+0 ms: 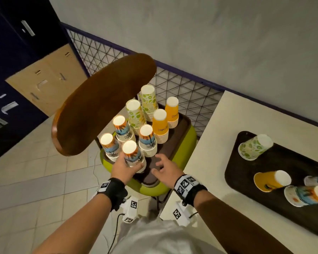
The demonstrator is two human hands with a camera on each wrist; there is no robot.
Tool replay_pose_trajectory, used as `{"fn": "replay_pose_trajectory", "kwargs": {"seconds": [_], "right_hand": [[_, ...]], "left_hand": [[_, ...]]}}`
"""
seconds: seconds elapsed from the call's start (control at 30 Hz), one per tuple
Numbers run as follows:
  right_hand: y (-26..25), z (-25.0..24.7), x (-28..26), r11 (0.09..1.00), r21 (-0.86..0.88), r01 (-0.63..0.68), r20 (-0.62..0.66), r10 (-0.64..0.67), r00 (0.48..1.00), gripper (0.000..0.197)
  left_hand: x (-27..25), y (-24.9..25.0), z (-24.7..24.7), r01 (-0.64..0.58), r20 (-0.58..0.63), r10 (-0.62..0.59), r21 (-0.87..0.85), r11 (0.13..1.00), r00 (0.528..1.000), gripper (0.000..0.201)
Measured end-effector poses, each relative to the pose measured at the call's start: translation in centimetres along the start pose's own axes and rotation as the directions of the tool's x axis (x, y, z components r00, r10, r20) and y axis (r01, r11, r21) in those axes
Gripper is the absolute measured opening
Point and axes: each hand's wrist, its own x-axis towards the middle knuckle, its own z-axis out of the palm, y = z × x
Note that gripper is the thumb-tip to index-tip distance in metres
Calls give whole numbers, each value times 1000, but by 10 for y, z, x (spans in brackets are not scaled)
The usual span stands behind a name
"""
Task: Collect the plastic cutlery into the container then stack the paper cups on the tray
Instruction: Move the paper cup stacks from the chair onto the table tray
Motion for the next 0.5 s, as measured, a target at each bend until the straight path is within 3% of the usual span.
{"fn": "replay_pose_trajectory", "kwargs": {"seconds": [0.27,0.5], "right_hand": [[16,13,6,998,-19,-63,-25,62,998,62],[19,18,15,995,-23,-93,-21,93,995,64]], "left_hand": [[15,-19,14,-12,30,13,-42,999,999,94],[20,-20,15,-39,44,41,-44,998,998,82]]}}
